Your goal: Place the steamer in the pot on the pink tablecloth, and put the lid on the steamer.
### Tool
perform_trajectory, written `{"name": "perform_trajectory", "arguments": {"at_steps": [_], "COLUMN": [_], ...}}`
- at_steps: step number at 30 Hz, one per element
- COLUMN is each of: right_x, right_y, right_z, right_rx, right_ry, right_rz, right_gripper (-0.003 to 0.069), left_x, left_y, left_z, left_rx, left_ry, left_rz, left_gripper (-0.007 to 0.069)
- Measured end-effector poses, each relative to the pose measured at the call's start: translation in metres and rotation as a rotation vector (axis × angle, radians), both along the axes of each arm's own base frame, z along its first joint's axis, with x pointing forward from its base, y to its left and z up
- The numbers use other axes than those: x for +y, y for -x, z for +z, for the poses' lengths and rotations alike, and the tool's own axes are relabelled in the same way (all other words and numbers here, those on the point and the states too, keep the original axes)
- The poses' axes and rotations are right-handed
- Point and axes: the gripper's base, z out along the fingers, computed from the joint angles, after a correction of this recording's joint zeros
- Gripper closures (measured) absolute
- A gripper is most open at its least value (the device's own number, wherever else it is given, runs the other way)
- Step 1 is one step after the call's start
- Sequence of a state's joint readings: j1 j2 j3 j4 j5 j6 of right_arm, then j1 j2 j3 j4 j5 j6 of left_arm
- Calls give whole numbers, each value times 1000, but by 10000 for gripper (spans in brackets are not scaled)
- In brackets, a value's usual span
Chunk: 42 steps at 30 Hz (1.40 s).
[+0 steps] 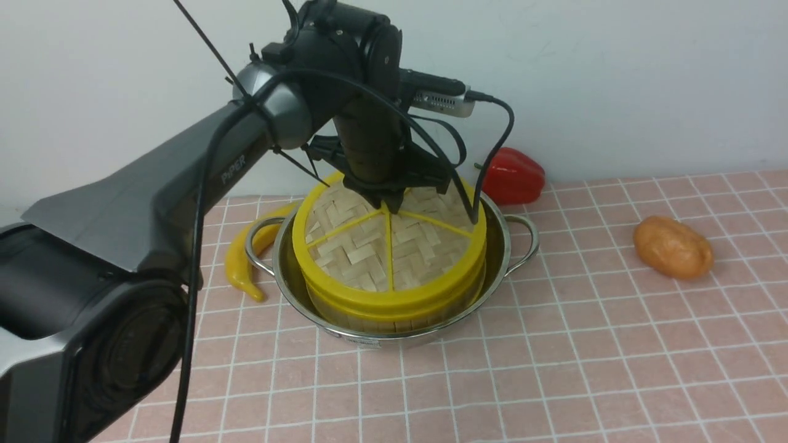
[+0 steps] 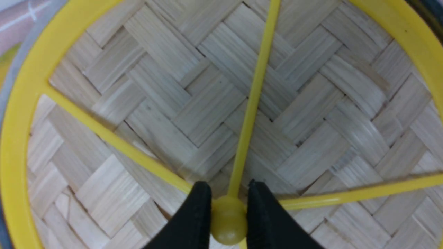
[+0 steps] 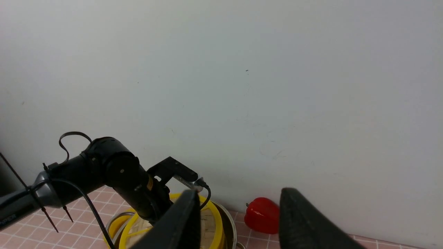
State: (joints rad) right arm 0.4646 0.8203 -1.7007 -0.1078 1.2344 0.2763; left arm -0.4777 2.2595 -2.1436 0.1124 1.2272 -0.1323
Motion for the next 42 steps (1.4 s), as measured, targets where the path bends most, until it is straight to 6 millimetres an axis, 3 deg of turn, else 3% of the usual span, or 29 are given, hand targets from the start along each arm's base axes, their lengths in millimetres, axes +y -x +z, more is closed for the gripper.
{"name": "perform_trajectory", "arguments": {"at_steps": [20, 23, 26, 28, 29, 31, 34, 35, 38, 39, 41, 42], "right_x": [0, 0, 0, 0, 0, 0, 0, 0, 0, 0, 1, 1], "right_y": [0, 0, 0, 0, 0, 0, 0, 0, 0, 0, -1, -2], "right_z": [0, 0, 0, 0, 0, 0, 0, 0, 0, 0, -4, -7], "right_rx": [0, 0, 0, 0, 0, 0, 0, 0, -9, -8, -13, -9], "right_ry": [1, 1, 1, 0, 0, 0, 0, 0, 25, 28, 69, 89], "right_rz": [-1, -1, -1, 0, 0, 1, 1, 1, 5, 6, 13, 16], "right_gripper": [335, 335, 335, 335, 335, 335, 335, 335, 335, 335, 335, 335], "left_x": [0, -1, 0, 2, 3, 3, 7, 8, 18, 20, 32, 36], "left_y": [-1, -1, -3, -7, -7, -8, 0, 1, 25, 29, 55, 64], "left_z": [-3, -2, 2, 14, 16, 35, 76, 79, 136, 143, 189, 201], "left_rx": [6, -2, -28, -83, -93, -147, -236, -244, -348, -361, -447, -474], "left_ry": [-2, -10, -30, -49, -50, -34, 16, 22, 95, 103, 162, 177], "left_rz": [0, -2, -4, -3, -3, -1, 4, 4, 5, 6, -1, -3], "left_gripper": [498, 468, 387, 286, 271, 181, 92, 87, 34, 33, 39, 46]}}
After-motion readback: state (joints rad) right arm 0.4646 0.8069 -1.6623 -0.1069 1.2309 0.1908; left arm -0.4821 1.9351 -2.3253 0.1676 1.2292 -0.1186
